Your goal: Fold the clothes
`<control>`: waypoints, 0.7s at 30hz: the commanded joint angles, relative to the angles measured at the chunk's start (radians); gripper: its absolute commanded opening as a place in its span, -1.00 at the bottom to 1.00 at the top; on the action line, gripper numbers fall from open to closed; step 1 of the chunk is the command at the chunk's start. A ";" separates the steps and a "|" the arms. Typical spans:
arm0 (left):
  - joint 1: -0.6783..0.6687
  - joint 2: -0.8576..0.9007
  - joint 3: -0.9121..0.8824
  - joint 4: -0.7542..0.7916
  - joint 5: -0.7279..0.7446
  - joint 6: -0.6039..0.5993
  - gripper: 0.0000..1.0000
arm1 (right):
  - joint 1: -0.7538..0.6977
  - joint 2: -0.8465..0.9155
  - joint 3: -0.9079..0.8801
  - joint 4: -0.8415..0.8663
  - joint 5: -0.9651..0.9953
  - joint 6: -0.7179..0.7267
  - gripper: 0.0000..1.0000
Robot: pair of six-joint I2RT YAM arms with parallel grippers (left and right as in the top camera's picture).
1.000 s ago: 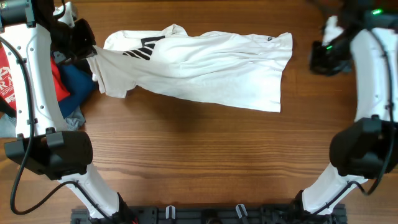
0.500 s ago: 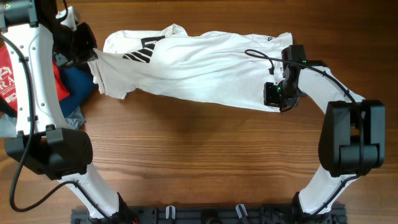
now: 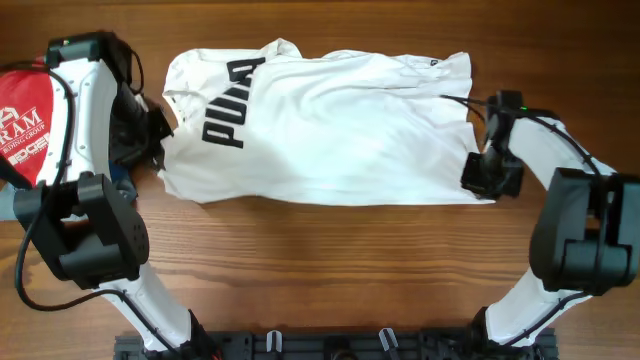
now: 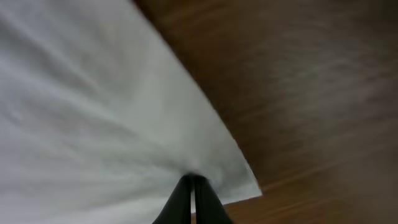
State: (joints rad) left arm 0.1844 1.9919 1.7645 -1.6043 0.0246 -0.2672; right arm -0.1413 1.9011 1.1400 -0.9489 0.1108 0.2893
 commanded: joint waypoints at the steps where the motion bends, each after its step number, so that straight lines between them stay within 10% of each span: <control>1: 0.000 0.000 -0.146 -0.022 -0.120 -0.111 -0.92 | -0.114 0.039 -0.047 -0.026 0.119 0.088 -0.91; 17: -0.088 -0.015 -0.394 -0.007 -0.172 -0.220 -0.92 | -0.172 -0.006 -0.048 -0.137 0.000 0.084 -0.91; 20: -0.088 -0.041 -0.394 0.028 -0.172 -0.220 -0.92 | -0.174 -0.151 -0.048 -0.136 -0.031 0.081 -0.70; 21: -0.088 -0.046 -0.394 0.040 -0.172 -0.219 -0.92 | -0.174 -0.200 -0.048 -0.138 -0.031 0.090 -0.36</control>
State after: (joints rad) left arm 0.0978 1.9877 1.3777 -1.5841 -0.1192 -0.4625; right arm -0.3122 1.8271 1.0962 -1.0851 0.1230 0.3840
